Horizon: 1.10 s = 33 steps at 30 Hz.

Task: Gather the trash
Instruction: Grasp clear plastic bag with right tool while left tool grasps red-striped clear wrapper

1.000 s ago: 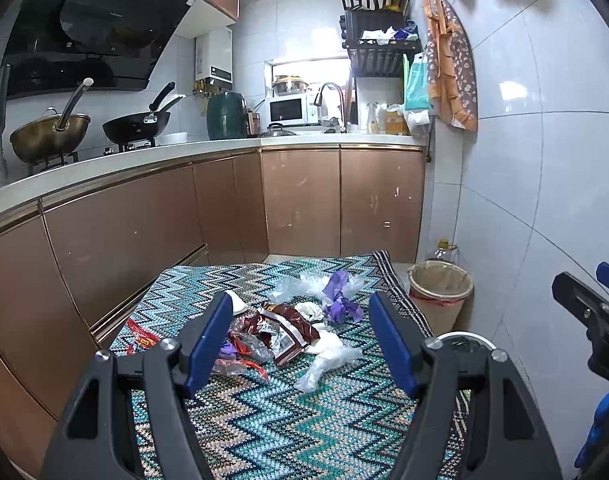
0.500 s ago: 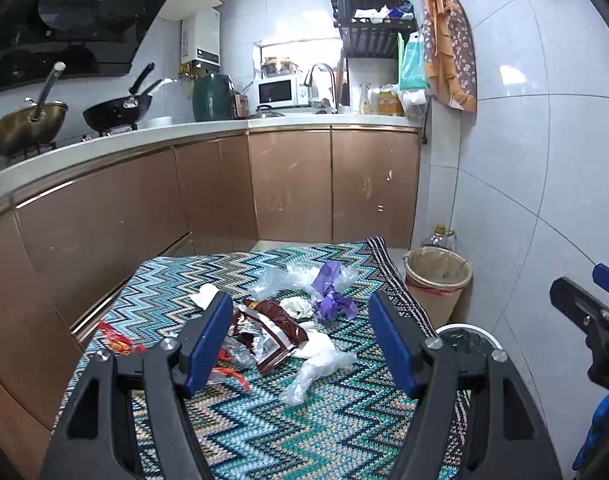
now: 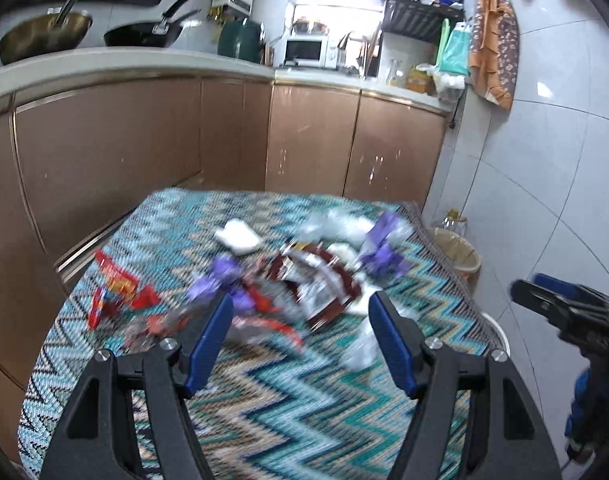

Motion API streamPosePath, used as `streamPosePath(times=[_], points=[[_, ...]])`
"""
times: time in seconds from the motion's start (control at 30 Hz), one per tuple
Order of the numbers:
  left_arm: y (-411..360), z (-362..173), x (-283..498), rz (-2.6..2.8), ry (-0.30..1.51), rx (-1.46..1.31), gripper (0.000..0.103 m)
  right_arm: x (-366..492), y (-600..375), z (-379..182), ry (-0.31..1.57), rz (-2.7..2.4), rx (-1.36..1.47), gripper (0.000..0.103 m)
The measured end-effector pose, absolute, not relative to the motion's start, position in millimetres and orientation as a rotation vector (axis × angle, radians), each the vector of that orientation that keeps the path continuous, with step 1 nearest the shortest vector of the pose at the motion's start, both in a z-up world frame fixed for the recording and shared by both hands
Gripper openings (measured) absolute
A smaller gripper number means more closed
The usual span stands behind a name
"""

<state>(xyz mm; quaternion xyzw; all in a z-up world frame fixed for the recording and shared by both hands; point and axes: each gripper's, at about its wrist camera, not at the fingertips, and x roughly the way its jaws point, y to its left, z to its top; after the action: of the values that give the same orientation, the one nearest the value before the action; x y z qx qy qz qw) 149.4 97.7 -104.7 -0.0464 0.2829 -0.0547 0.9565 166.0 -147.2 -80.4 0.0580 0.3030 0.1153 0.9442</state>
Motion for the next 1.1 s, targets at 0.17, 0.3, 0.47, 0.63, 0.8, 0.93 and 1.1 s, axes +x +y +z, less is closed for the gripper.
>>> streamPosePath(times=[0.17,0.3,0.47,0.63,0.8,0.93,1.1], points=[[125.7,-127.6,148.7,-0.146,0.648,-0.125,0.068,203.9,-106.1,-110.4,0.744,0.409,0.092,0.07],[144.1,-140.9,163.5,-0.167,0.695,-0.208,0.068,226.9,-81.8,-127.2,0.804,0.509,0.073,0.069],[158.0,-149.2,195.8,-0.132,0.723,-0.275,0.068,250.2,-65.2,-142.9,0.851,0.551,0.052,0.069],[175.4,-150.1,219.8,-0.027,0.688,-0.278,0.068,271.1,-63.7,-157.8,0.887,0.544,0.038,0.069],[179.6,-157.1,236.9,-0.02,0.705,-0.171,0.068,279.1,-62.9,-172.7,0.919,0.557,0.046,0.069],[177.8,-177.3,246.5,-0.063,0.798,-0.108,0.068,277.5,-65.8,-178.5,0.936,0.581,0.074,0.059],[176.4,-191.7,239.1,-0.086,0.836,-0.083,0.057,278.3,-68.5,-184.0,0.95,0.597,0.091,0.03]])
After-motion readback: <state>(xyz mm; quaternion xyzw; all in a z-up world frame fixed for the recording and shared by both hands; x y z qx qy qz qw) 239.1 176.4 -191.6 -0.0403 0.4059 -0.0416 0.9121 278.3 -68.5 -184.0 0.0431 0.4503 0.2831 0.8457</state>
